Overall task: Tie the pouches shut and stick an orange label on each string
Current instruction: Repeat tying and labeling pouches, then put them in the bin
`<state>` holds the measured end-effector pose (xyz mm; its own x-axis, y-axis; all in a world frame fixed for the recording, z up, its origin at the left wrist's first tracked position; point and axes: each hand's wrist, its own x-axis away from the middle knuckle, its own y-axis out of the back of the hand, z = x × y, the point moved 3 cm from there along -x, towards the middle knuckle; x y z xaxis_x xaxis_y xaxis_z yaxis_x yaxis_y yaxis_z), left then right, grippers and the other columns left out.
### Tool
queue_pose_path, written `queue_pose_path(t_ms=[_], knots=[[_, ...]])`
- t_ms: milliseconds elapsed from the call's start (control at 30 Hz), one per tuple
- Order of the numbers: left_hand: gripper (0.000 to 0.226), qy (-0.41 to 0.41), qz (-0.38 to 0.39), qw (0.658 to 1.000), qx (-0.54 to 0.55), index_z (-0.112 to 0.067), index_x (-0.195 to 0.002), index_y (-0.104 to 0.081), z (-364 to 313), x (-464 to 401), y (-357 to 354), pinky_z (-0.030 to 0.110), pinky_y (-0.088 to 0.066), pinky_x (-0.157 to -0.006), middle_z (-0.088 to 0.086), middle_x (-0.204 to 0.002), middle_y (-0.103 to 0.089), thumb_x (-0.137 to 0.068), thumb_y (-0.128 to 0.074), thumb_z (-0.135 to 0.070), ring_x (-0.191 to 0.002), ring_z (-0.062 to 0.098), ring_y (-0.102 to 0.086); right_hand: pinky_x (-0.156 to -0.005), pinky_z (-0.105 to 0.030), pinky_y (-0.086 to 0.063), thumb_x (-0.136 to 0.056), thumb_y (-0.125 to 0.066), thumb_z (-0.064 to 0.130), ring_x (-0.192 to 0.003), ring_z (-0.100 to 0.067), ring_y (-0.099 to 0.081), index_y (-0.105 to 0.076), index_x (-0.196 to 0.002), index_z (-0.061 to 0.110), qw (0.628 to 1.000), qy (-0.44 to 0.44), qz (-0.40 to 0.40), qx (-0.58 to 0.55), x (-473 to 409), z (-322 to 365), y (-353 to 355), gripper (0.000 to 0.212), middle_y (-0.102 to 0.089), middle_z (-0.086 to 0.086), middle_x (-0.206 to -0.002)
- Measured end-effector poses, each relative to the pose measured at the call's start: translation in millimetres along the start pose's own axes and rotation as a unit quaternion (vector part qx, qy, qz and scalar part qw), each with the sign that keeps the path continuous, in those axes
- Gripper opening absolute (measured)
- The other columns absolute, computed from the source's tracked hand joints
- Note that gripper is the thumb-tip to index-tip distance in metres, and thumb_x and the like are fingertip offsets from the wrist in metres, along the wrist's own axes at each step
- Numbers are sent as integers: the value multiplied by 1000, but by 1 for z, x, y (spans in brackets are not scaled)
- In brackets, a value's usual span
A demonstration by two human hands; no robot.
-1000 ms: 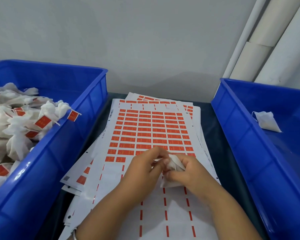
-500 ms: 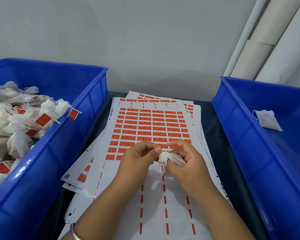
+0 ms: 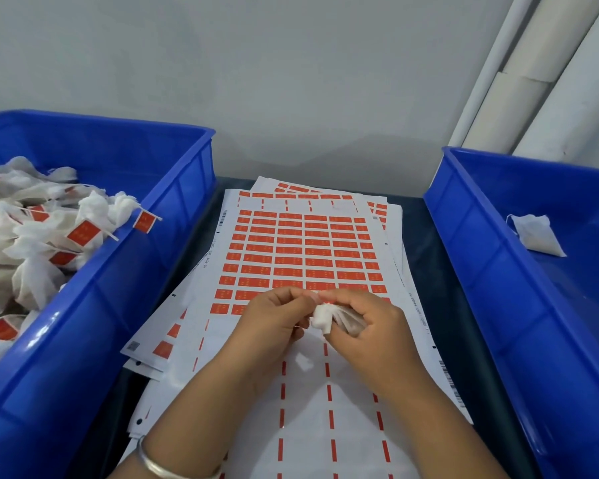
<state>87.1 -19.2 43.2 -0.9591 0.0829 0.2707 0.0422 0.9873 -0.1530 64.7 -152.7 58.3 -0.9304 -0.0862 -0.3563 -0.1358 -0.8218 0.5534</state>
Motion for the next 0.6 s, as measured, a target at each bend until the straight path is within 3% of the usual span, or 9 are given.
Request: queue_pose_path(t_ms=[100,167,267,367,467,600], knots=[[23,5,-24,999,-24,-19,-69,-73,1,-1,0,27,-44,-64,-1,-67,-64,-87,-60,-15,-72,18,-51,-78,-4,-41,-79,-74,29,-84,10,-57,-70,-105,26,999,-10,-31,8,-2,-4,2,27,-58,27,-94],[22,8,-28,999,-35,-19,-68,-73,1,-1,-1,28,-44,-66,-1,-67,-62,-87,-61,-15,-73,18,-51,-79,-9,-44,-79,-73,30,-84,4,-58,-69,-101,26,999,-26,-28,-2,-3,-5,2,22,-62,21,-93],[22,13,-36,999,-39,-21,-65,-72,0,0,-1,29,-44,-66,-3,-66,-62,-86,-63,-20,-73,18,-52,-72,-4,-42,-82,-71,31,-82,3,-59,-63,-91,31,998,-53,-22,-14,-3,-6,1,12,-62,21,-88],[18,10,-49,996,-76,-23,-66,-70,-1,1,-2,20,-42,-59,-11,-60,-61,-84,-66,-24,-70,13,-54,-61,-1,-42,-85,-68,32,-84,6,-59,-62,-87,32,994,-95,-29,-43,-4,-9,2,6,-63,20,-87],[10,-43,-86,982,-160,-29,-72,-66,-4,4,-3,11,-40,-51,-14,-73,-62,-81,-71,-26,-73,9,-56,-56,-3,-41,-85,-66,37,-80,1,-60,-59,-81,36,987,-139,-45,-73,-5,-10,3,8,-62,21,-85],[11,-106,-67,972,-200,-34,-72,-66,-6,6,-6,16,-44,-63,-14,-90,-60,-75,-76,-31,-84,7,-57,-55,-4,-39,-85,-64,40,-76,0,-59,-56,-77,38,982,-165,-49,-81,-6,-10,3,12,-61,21,-82]])
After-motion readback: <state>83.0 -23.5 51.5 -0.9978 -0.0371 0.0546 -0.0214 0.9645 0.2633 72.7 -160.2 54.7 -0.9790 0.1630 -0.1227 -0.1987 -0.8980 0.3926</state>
